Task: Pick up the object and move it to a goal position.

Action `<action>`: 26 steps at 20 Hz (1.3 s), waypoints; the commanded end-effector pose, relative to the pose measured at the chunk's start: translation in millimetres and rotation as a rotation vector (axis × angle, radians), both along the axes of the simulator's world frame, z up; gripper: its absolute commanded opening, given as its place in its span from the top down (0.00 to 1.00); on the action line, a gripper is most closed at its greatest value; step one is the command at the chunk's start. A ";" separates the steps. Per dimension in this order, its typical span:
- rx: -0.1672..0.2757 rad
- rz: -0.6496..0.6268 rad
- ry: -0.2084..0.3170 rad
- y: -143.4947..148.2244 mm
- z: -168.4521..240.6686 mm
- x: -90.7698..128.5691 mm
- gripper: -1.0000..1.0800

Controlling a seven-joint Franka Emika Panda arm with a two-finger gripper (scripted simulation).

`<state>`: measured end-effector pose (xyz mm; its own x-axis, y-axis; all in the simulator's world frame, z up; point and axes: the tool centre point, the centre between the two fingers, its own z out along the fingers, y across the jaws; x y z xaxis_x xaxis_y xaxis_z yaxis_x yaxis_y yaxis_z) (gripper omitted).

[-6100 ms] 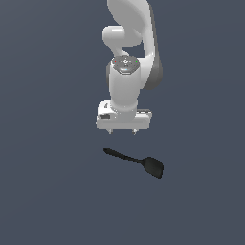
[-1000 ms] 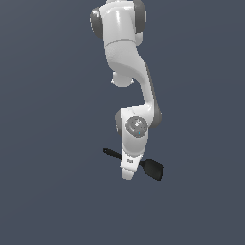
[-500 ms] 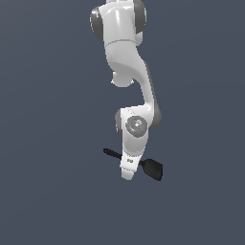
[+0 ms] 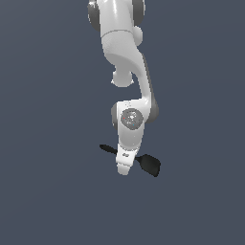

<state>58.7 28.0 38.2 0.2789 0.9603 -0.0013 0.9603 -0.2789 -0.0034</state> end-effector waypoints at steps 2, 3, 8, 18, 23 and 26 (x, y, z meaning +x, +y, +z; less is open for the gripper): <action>-0.001 -0.001 -0.003 -12.0 17.7 -8.3 1.00; -0.001 -0.001 -0.003 -16.0 23.4 -11.5 1.00; -0.002 -0.001 -0.003 -41.0 58.6 -31.1 1.00; -0.002 -0.001 -0.003 -99.6 142.5 -76.0 1.00; 0.000 0.000 -0.004 -128.9 185.1 -97.6 1.00; 0.001 0.000 -0.004 -144.0 207.1 -108.4 1.00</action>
<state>-43.9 -108.6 233.4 0.2800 0.9600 -0.0007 0.9600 -0.2800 -0.0009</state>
